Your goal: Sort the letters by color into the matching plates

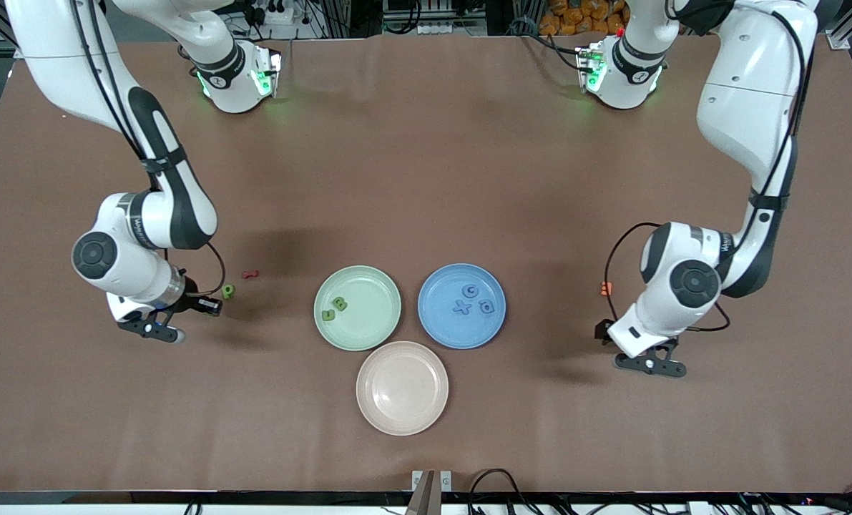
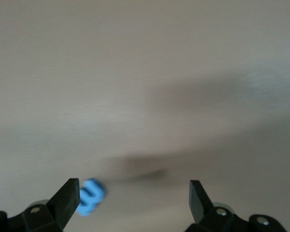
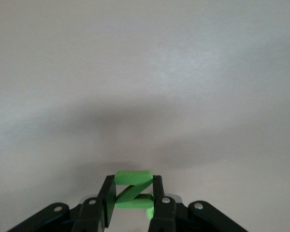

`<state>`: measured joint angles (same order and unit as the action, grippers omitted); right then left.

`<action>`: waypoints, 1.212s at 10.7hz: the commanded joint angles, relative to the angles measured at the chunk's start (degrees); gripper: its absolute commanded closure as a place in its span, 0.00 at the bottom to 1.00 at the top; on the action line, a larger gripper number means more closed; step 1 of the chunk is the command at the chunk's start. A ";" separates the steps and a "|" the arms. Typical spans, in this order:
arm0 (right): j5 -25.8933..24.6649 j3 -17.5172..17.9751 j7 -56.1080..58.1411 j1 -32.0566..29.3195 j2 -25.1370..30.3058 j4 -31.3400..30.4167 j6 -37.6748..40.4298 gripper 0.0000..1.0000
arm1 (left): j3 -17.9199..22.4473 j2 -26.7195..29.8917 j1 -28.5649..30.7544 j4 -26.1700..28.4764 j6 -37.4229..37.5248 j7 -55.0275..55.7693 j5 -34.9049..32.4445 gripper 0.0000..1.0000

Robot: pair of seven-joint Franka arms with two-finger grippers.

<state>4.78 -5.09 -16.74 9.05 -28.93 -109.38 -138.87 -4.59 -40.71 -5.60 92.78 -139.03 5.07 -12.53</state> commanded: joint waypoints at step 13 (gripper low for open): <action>3.83 0.78 -14.72 22.06 -5.26 12.96 4.84 0.78 | -7.19 1.16 8.60 -0.67 12.47 -38.21 -0.13 0.00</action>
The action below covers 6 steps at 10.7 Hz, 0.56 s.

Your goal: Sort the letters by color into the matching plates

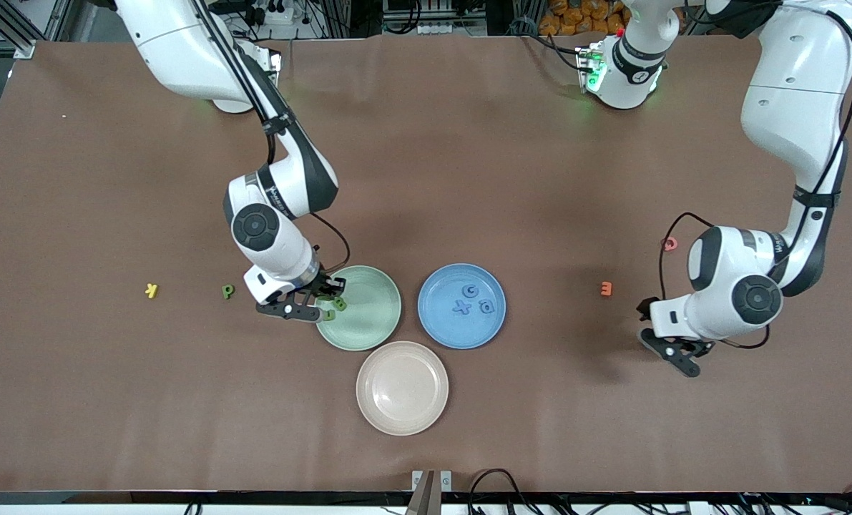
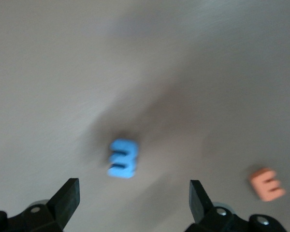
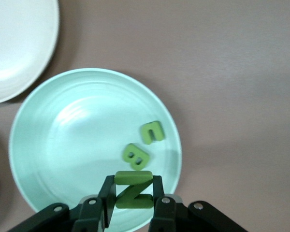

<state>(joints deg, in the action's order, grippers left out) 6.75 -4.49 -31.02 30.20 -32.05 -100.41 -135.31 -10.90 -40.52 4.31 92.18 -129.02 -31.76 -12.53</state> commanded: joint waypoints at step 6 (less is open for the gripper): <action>1.60 0.09 7.16 -0.93 -2.40 4.70 2.15 0.00 | -0.35 -3.42 0.43 -3.85 1.58 -3.49 -0.39 0.00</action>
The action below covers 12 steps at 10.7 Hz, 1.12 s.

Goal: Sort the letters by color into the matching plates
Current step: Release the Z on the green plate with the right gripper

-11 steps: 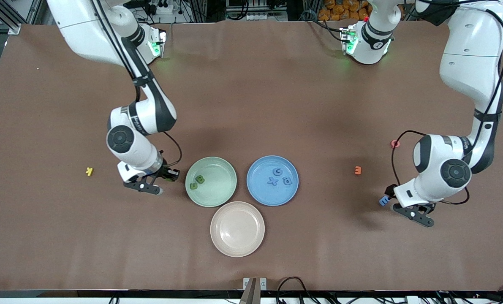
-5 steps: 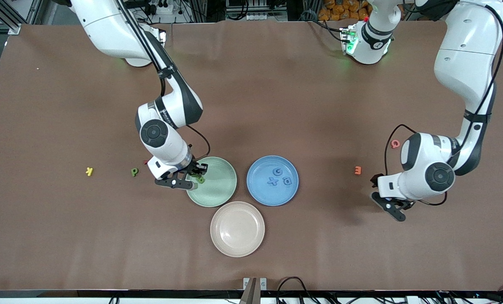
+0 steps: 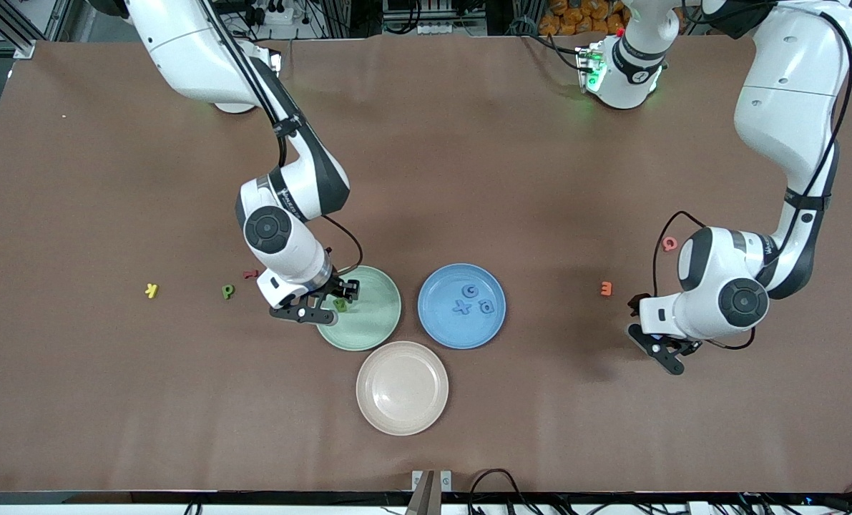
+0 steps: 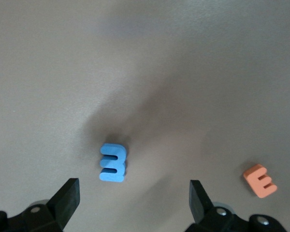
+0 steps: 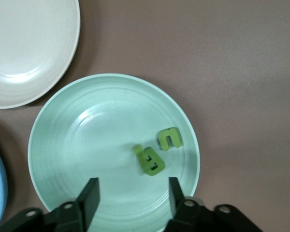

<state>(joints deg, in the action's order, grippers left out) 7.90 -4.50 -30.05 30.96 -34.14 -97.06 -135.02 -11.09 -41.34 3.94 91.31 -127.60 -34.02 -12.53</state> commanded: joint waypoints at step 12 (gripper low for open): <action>0.19 -2.97 13.00 -15.21 1.89 -2.34 10.83 0.00 | -0.16 -5.33 1.78 -4.03 -3.62 6.24 4.26 1.00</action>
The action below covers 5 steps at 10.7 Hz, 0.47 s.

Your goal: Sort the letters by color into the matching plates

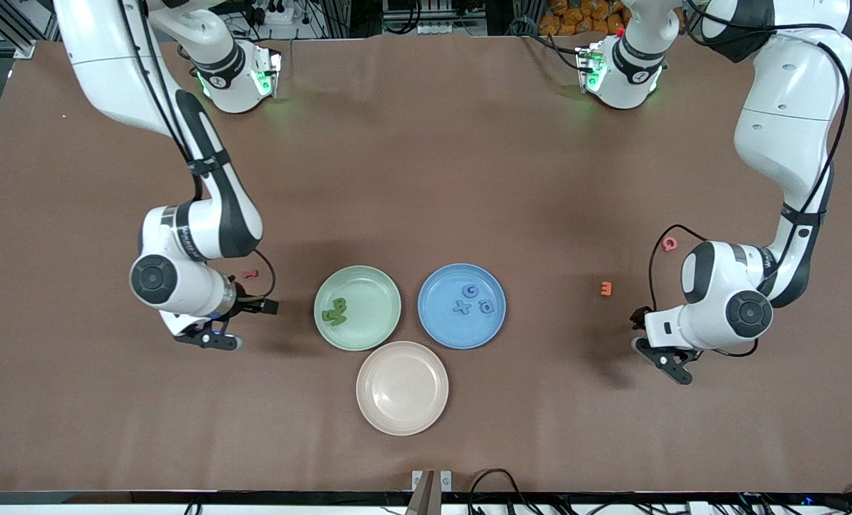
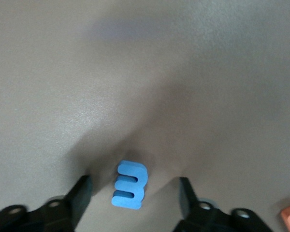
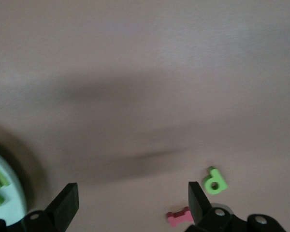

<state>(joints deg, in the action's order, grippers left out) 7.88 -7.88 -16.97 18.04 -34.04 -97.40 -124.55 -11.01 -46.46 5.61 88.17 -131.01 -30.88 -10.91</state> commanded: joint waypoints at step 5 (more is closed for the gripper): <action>0.47 -0.29 -0.87 -8.19 5.38 -14.01 -13.40 0.00 | -0.24 0.05 -0.33 -0.72 -0.21 3.72 1.85 1.00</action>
<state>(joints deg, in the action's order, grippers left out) 7.88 -8.91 -17.21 11.91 -33.02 -103.04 -130.61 -11.12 -46.44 5.53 87.39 -131.18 -28.05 -9.76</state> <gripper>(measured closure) 0.000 0.718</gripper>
